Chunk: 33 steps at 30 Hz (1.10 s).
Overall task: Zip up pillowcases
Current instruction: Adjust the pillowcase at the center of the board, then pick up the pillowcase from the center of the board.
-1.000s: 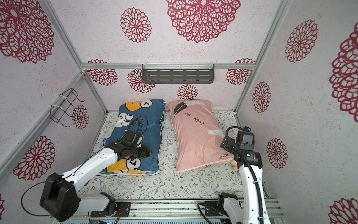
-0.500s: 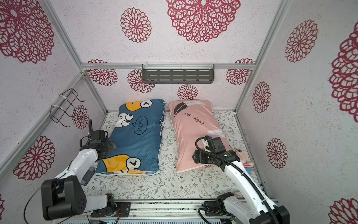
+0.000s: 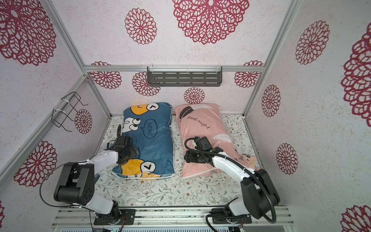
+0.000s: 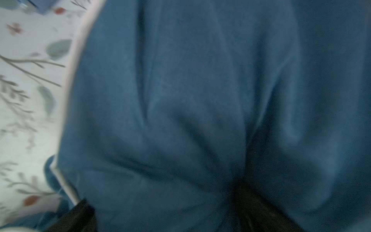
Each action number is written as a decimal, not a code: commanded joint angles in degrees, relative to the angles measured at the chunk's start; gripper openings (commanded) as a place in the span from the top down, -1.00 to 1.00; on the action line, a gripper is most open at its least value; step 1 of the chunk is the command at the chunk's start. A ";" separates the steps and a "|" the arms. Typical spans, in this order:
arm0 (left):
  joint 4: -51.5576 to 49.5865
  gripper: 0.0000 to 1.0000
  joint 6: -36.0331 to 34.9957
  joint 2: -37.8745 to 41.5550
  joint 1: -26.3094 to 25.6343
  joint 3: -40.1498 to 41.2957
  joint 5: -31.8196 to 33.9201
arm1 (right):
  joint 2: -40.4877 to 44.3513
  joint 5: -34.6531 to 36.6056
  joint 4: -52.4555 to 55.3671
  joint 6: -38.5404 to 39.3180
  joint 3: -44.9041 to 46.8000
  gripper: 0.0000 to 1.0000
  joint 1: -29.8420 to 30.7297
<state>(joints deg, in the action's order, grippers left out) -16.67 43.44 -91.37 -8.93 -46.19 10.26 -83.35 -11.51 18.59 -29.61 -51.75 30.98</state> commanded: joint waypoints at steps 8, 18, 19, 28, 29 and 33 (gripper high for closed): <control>-1.43 -0.99 5.94 0.70 -21.55 -5.10 -10.57 | 4.92 11.04 8.01 4.61 -0.88 -0.43 -16.45; -19.36 -0.95 3.76 26.71 -21.38 2.46 -10.04 | 9.92 -1.48 10.51 8.92 -3.78 -0.76 -12.49; -17.48 -0.95 5.46 29.34 -20.42 6.39 -11.32 | 10.54 -2.11 10.94 8.71 -3.60 -0.77 -11.80; -7.51 -0.95 11.10 50.81 -6.81 28.13 -17.63 | 14.63 -5.00 12.51 6.78 -0.09 -0.81 -8.37; -4.65 -0.95 11.50 50.86 -6.12 30.32 -18.80 | 14.57 -5.39 12.27 6.51 0.06 -0.80 -8.25; 7.21 -0.98 14.36 50.72 -5.52 35.43 -25.17 | 14.18 -5.73 12.16 5.88 -0.19 -0.77 -8.10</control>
<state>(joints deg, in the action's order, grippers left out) -19.42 55.16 -40.58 -14.94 -12.71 -9.72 -69.67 -15.90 30.79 -23.09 -51.29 22.68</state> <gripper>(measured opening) 0.994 0.887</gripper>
